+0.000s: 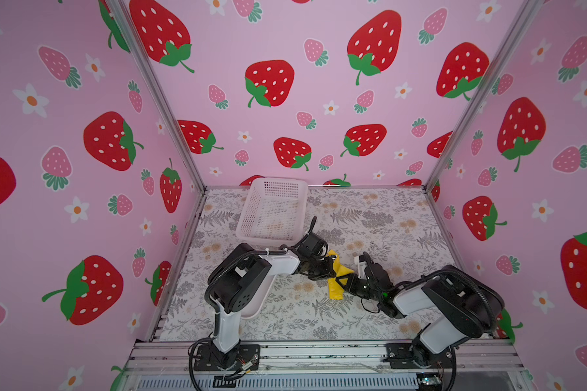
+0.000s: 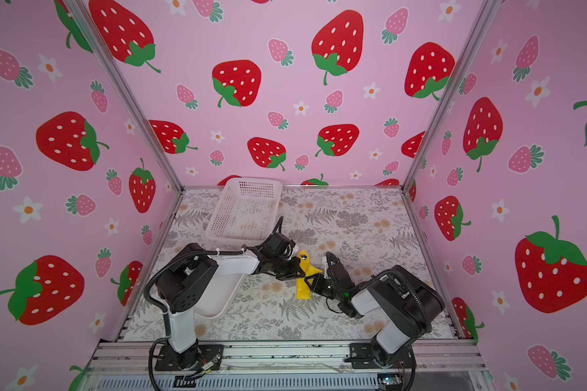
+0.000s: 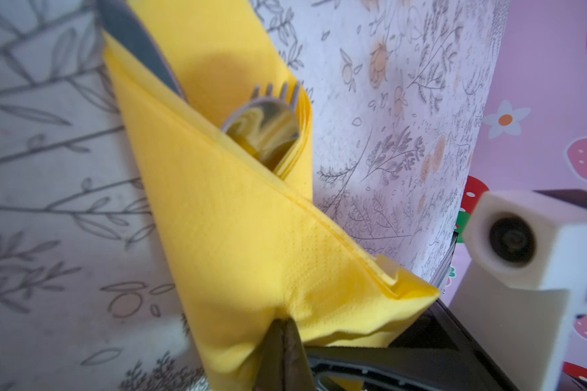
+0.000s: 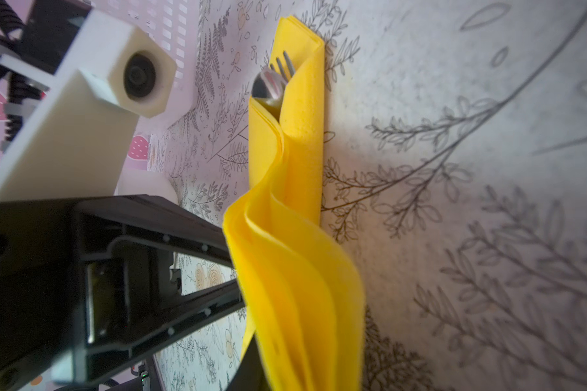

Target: Place the utensils on the paper napkin and roll it up

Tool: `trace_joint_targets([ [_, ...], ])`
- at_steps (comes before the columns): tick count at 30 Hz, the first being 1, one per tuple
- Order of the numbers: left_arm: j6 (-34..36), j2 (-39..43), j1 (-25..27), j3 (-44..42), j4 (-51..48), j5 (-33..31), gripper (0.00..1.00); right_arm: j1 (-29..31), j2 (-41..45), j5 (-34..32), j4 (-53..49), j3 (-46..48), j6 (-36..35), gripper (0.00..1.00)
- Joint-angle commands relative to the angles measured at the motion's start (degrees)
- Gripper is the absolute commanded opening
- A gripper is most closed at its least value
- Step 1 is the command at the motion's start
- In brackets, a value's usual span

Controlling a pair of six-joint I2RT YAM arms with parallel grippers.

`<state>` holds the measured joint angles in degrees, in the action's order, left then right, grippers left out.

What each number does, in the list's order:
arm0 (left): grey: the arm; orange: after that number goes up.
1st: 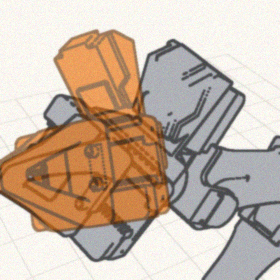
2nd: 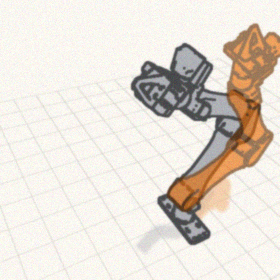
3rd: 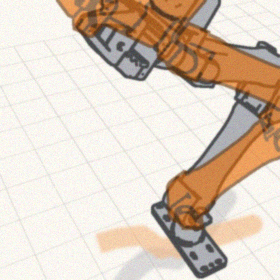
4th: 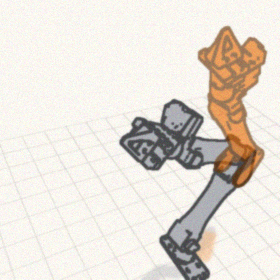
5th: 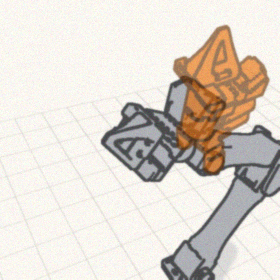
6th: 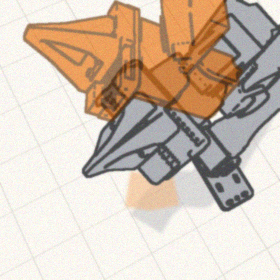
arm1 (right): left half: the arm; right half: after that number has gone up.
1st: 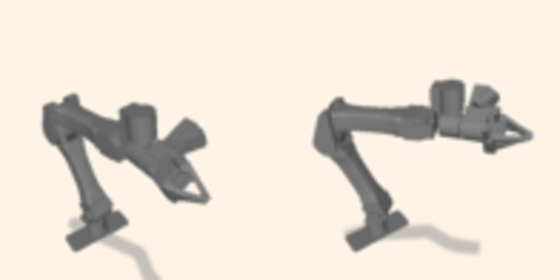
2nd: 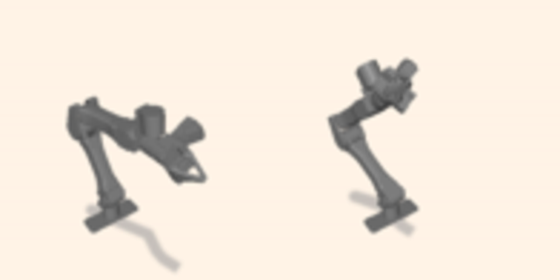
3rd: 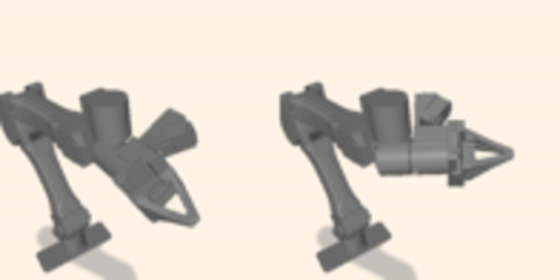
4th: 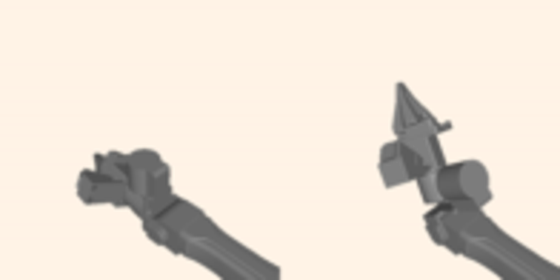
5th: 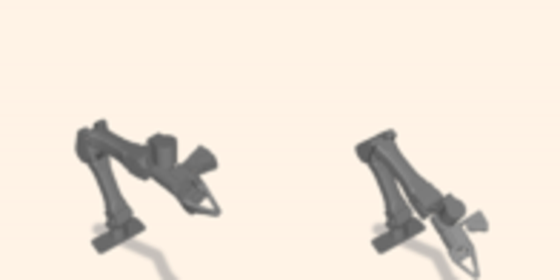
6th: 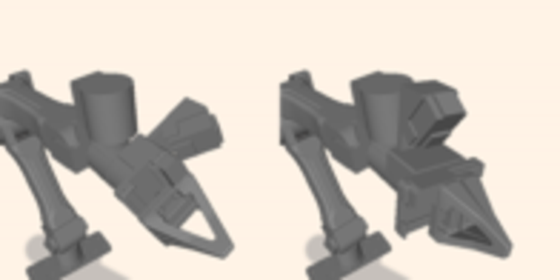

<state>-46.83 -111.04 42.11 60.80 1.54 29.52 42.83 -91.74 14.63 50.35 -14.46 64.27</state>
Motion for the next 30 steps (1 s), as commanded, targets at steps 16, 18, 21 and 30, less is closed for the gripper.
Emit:
trace_joint_targets([
  [16, -0.57, -1.19, 0.61, 0.46, -0.49, 0.19, 0.0, -0.23, 0.11, -0.44, -4.39, -0.05, -0.42, 0.31],
  [18, -0.57, -1.13, 0.68, 0.52, -0.4, 0.17, 0.0, -0.2, 0.15, -0.47, -5.02, -0.3, -0.76, 0.32],
  [21, -0.55, -1.1, 0.65, 0.67, -0.49, 0.28, 0.0, -0.19, -0.32, -0.87, -6.02, -0.74, -1.24, 0.32],
  [30, -0.71, -0.76, 0.61, 0.81, -0.32, 0.32, 0.0, -0.12, -1.59, -1.65, -5.9, -0.58, -0.94, 0.25],
])
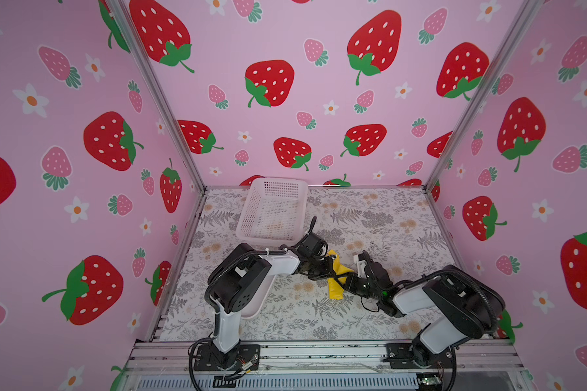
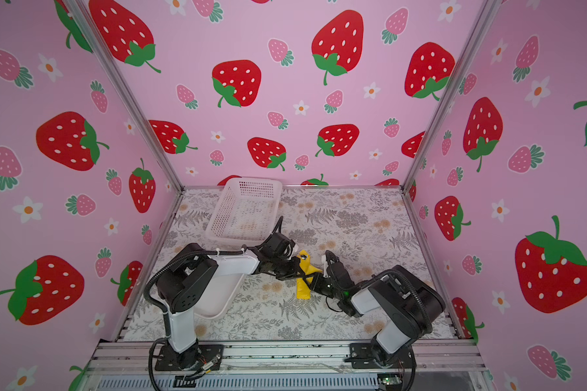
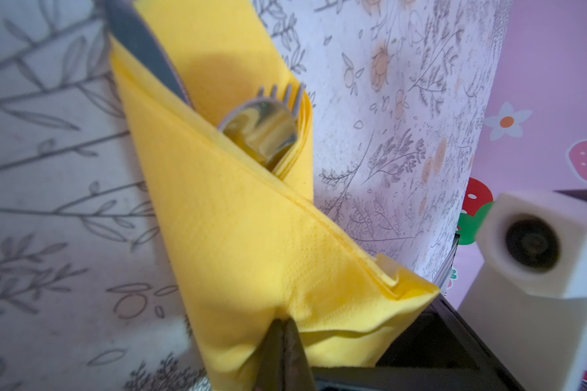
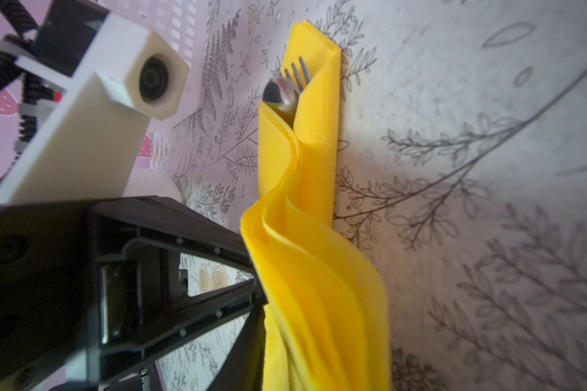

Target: Place the utensils on the paper napkin and roll it up

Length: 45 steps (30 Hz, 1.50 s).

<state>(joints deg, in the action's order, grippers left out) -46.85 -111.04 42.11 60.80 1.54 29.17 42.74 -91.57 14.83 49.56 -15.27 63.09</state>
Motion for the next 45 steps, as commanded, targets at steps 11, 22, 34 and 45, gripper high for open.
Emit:
trace_joint_targets([
  [11, 0.2, 2.61, 0.29, 1.67, -1.45, 0.63, 0.11, -0.55, -0.77, -1.75, -4.3, 1.38, -0.33, 0.15],
  [22, 1.41, 1.86, -0.4, 1.43, -2.09, 0.63, 0.13, -1.37, -0.76, -0.28, -3.69, 1.99, -0.86, 0.14],
  [34, 0.83, -0.76, -0.52, 0.46, -1.72, 1.18, 0.07, -1.52, -1.4, 0.52, -2.28, 1.91, -0.06, 0.16],
  [45, 0.71, -0.93, -0.3, 0.02, -1.48, 1.14, 0.02, -1.52, -1.42, 1.35, -2.9, 0.43, -0.31, 0.26],
])
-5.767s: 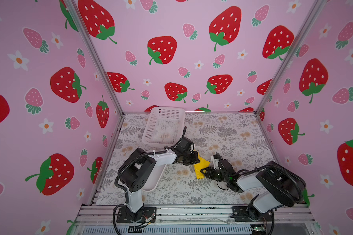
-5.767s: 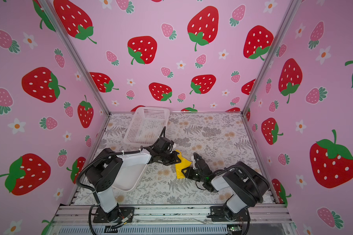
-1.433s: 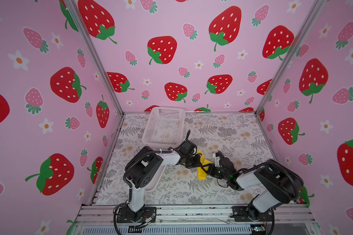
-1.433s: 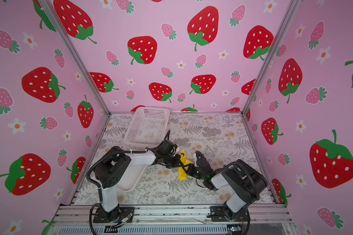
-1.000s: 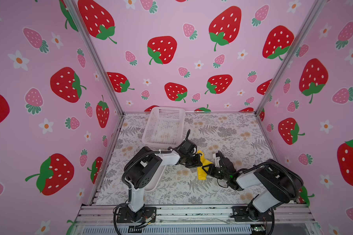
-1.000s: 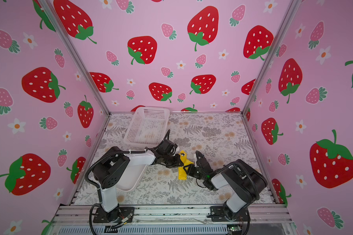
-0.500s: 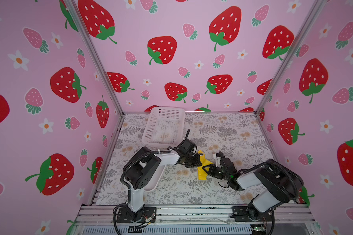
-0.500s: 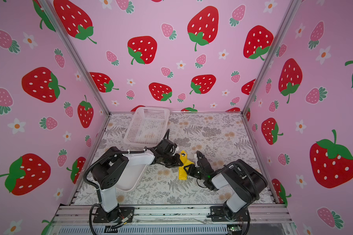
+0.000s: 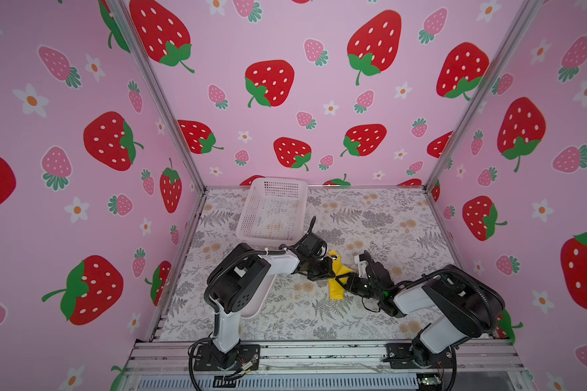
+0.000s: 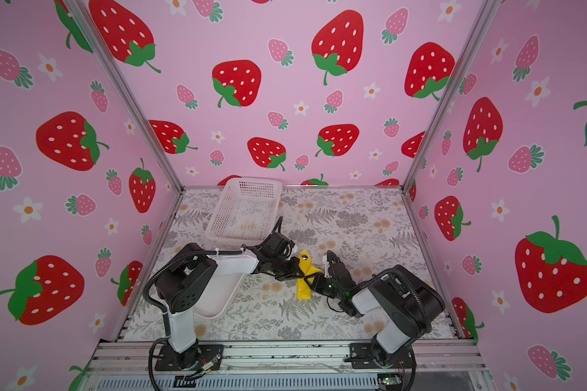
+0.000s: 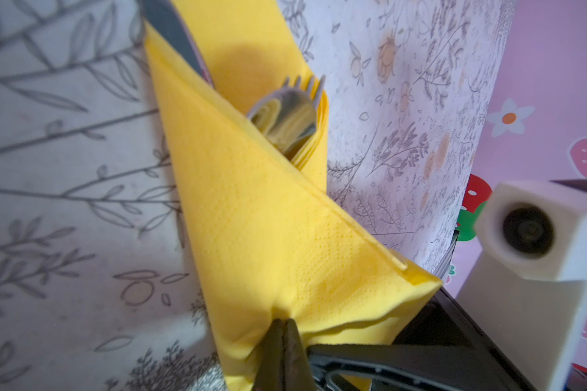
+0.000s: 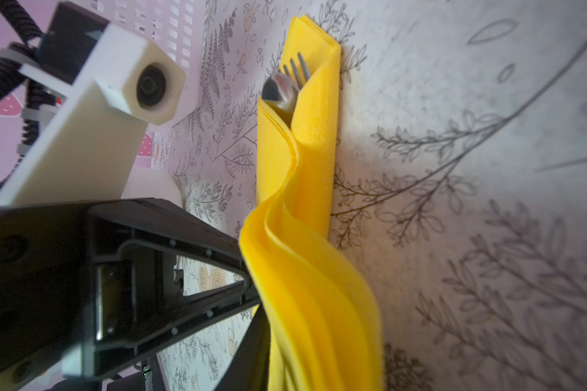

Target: Place the utensils on the paper napkin and roll it up

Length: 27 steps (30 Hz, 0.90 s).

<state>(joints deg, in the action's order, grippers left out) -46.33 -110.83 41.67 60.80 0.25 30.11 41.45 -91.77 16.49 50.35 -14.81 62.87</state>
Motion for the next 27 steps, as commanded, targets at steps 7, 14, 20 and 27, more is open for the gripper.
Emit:
trace_joint_targets([
  [7, 0.1, -1.36, 0.3, 0.11, 0.03, 0.34, 0.02, -0.23, -2.51, -0.55, -3.9, -0.22, 0.13, 0.3],
  [14, -0.34, 0.5, 0.34, -0.14, 0.8, 0.65, 0.02, -0.23, -3.08, -1.71, -2.82, 0.99, 1.18, 0.17],
  [20, 0.49, 6.71, 0.13, -0.93, -0.19, -1.59, 0.13, -0.41, -2.81, -1.97, -3.01, 1.19, 1.2, 0.14],
  [27, 1.66, 6.46, -2.7, -0.3, -0.68, -1.19, 0.13, -0.41, -3.33, -1.44, -2.5, 1.1, 1.33, 0.13],
])
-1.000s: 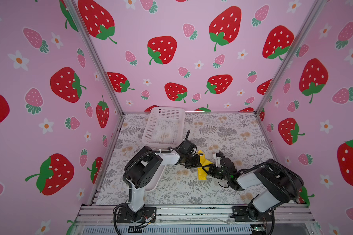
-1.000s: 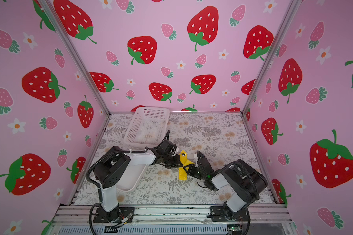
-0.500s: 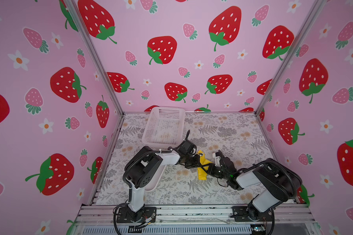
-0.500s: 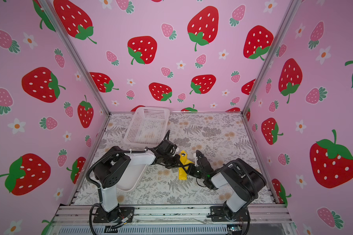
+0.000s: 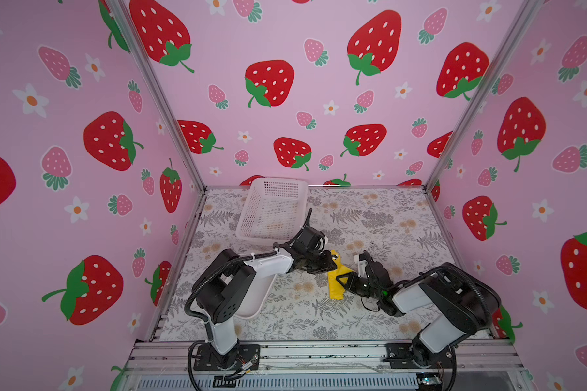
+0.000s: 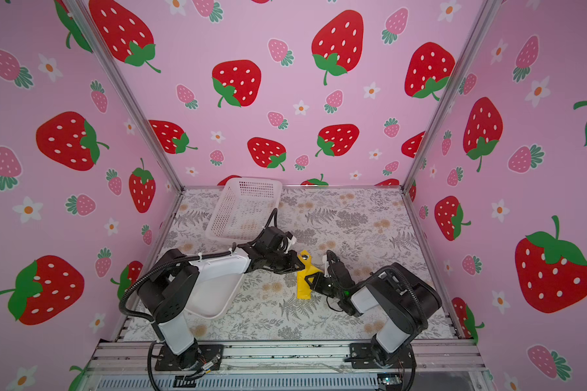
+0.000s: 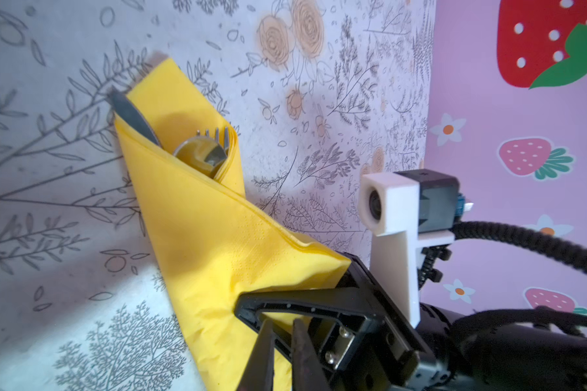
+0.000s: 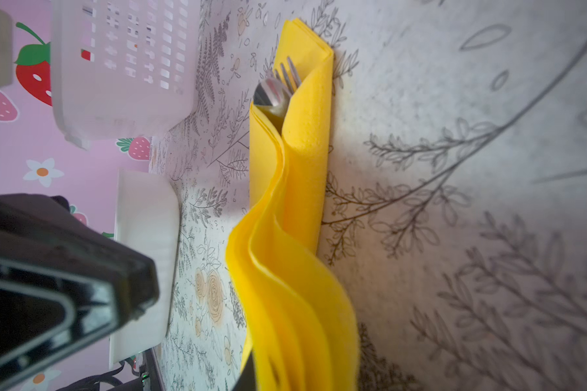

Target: Place the utensils on the paper napkin and roll it up

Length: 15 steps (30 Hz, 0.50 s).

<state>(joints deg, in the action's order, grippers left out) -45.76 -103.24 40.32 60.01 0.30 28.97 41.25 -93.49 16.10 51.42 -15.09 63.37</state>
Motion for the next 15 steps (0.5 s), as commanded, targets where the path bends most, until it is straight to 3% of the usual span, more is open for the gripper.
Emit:
trace_joint_targets([
  [1, 1.33, -1.52, -1.62, 1.01, -0.78, -0.05, 0.13, -0.21, -1.61, -1.03, -3.59, 1.47, 0.79, 0.13],
  [15, 2.9, -9.17, -3.97, 8.56, -3.34, 0.07, 0.11, -0.21, -1.35, -0.71, -3.08, 1.82, 1.14, 0.13],
])
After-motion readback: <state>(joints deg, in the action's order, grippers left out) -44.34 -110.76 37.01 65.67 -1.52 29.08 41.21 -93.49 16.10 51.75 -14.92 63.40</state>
